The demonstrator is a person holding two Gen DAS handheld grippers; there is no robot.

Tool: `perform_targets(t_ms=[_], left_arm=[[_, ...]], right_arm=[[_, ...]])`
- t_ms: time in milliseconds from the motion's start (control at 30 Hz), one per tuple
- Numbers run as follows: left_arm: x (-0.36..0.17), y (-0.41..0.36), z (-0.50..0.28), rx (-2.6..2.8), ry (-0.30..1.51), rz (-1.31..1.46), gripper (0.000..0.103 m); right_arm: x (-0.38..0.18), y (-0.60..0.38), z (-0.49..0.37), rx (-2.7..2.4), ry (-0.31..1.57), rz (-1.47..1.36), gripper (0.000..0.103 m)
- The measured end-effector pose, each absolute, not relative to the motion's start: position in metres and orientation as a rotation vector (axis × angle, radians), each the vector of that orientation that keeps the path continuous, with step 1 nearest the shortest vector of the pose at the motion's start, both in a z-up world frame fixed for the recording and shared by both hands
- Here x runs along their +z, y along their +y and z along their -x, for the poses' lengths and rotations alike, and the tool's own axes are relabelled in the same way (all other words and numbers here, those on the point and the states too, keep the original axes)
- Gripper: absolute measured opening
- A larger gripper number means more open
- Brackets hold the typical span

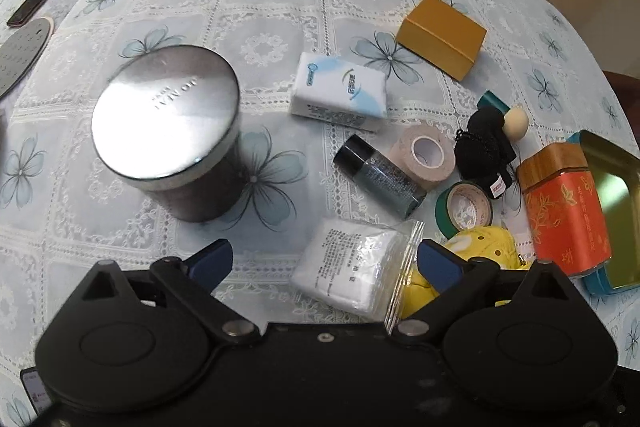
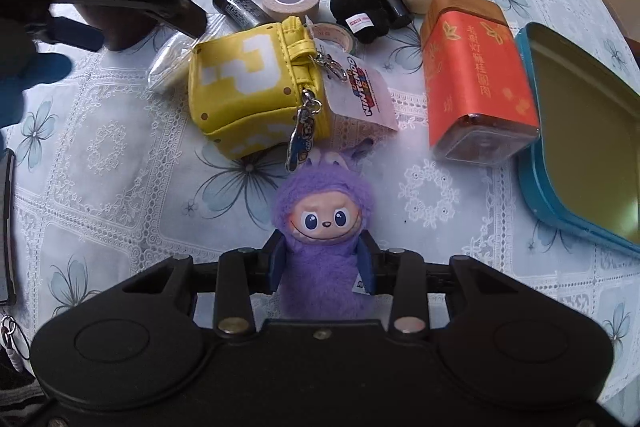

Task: Organize soft objects
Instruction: 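Grasp the purple fluffy doll with the right gripper while left tool approaches cotton pads, then grasp the white cotton-pad packet with the left gripper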

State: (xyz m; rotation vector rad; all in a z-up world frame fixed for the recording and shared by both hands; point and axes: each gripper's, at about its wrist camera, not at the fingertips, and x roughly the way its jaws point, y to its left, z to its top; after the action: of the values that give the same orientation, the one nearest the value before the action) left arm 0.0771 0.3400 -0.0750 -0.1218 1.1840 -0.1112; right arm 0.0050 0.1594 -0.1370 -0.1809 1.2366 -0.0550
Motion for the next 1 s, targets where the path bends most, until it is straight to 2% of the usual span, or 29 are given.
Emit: perform_targets(t_ms=[67,100,167,200,233,267,367,400,500,567,600,633,667,700,833,900,1000], left_arm=[[-0.081,0.339,-0.078,-0.109,1.186,0.134,0.096],[-0.083,0.341,-0.077,-0.110,1.183,0.145,0.093],[-0.083,0.346,-0.076,-0.124,1.181,0.174,0.080],[-0.083,0.347,-0.075,-0.133,1.182,0.184,0.068],[-0.083,0.349,-0.074,-0.139,1.189,0.188,0.053],[-0.084,0.350,-0.073,-0.138,1.204,0.177,0.047],[-0.081,0.355,-0.059,-0.157,1.189,0.159,0.042],[-0.080,0.357,-0.054,-0.152,1.189,0.143,0.036],[-0.078,0.362,-0.039,-0.123,1.193,0.055,0.034],[-0.082,0.367,-0.031,-0.112,1.215,0.013,0.036],[-0.084,0.372,-0.027,-0.111,1.236,0.010,0.045],[-0.086,0.378,-0.024,-0.110,1.245,0.021,0.061],[-0.087,0.383,-0.022,-0.099,1.249,0.038,0.071],[-0.088,0.388,-0.021,-0.077,1.249,0.054,0.087],[-0.086,0.400,-0.029,-0.009,1.229,0.148,0.090],[-0.085,0.397,-0.038,0.010,1.214,0.170,0.095],[-0.084,0.387,-0.051,-0.003,1.199,0.175,0.095]], right_arm=[[-0.133,0.162,-0.001,-0.044,1.233,0.187,0.038],[-0.131,0.162,0.001,-0.037,1.235,0.187,0.038],[-0.128,0.163,0.004,-0.017,1.239,0.186,0.038],[-0.126,0.163,0.005,-0.009,1.240,0.185,0.038],[-0.125,0.163,0.006,-0.003,1.241,0.186,0.038],[-0.125,0.161,0.007,0.001,1.243,0.191,0.038],[-0.124,0.158,0.008,-0.003,1.248,0.201,0.038],[-0.124,0.157,0.008,-0.007,1.249,0.199,0.038],[-0.122,0.154,0.007,-0.015,1.251,0.178,0.038],[-0.123,0.153,0.006,-0.020,1.254,0.174,0.038],[-0.123,0.153,0.006,-0.021,1.256,0.174,0.038],[-0.124,0.153,0.005,-0.019,1.259,0.173,0.038],[-0.124,0.153,0.006,-0.017,1.260,0.172,0.038],[-0.124,0.153,0.006,-0.016,1.258,0.171,0.038],[-0.124,0.153,0.007,-0.002,1.256,0.157,0.038],[-0.122,0.153,0.007,0.007,1.258,0.145,0.038],[-0.119,0.153,0.008,0.009,1.252,0.135,0.038]])
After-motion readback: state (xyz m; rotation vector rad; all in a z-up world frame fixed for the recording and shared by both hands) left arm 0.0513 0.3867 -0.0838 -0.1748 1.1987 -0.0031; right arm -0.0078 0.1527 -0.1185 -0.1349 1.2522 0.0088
